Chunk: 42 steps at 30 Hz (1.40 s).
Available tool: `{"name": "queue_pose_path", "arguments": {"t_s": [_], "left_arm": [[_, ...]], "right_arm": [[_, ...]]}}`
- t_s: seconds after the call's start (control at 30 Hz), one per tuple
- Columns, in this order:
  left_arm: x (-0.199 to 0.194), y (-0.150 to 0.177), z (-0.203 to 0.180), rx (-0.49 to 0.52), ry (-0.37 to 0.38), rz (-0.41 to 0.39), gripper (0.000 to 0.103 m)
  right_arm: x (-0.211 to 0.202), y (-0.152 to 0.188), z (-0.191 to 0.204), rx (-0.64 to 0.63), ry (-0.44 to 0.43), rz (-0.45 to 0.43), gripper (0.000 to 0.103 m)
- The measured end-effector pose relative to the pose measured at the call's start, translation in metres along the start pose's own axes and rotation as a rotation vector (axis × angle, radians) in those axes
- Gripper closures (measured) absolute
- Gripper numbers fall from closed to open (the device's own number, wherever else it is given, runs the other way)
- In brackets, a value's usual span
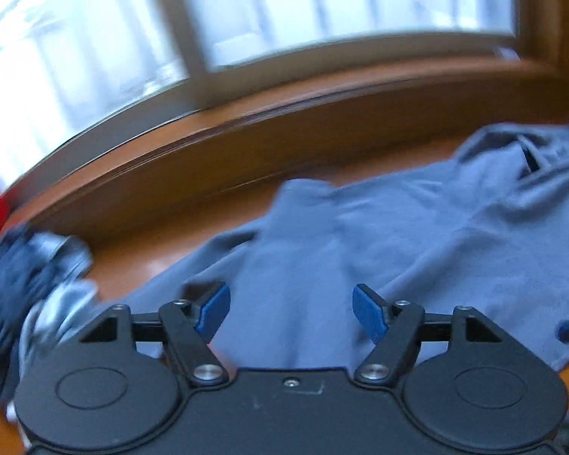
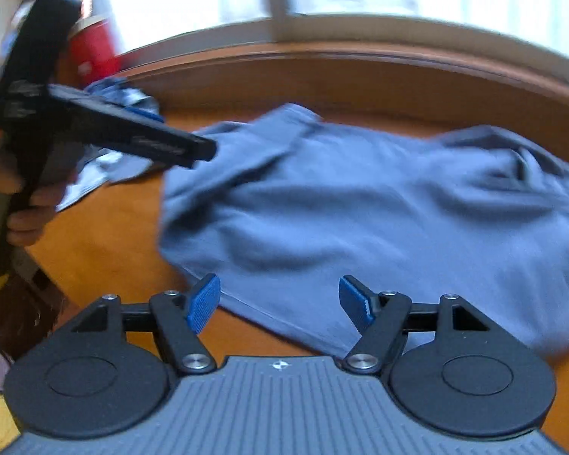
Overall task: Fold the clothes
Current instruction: 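Release the sweatshirt and hover both grippers over the spread garment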
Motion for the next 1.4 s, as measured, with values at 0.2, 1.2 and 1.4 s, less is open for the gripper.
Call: {"name": "queue_pose_path", "arguments": {"t_s": [0.2,1.2,1.4], "left_arm": [[0.048,-0.013,-0.025,0.079,-0.105,0.065,0.034],[-0.064,0.122,0.119,-0.559,-0.333,0.222,0.08],[-0.082,0.133,0.128,-0.654,-0.367,0.186,0.058]], "right_arm": [[-0.015,0.015,-0.022,0.077,0.1,-0.024,0.031],[0.013,-0.007,-0.01,-0.065,-0.067,0.01,0.031],[0.014,-0.002,0.011,-0.178,-0.109,0.029,0.031]]}}
Point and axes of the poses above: each gripper's, at about its wrist camera, not at the fingertips, and x roughly the way its jaws point, z to its left, y to its underside, the point moved 2 cm from there along x, roughly the way its jaws point, and after that the axes turned 1 degree about z, right-handed, at the moved point
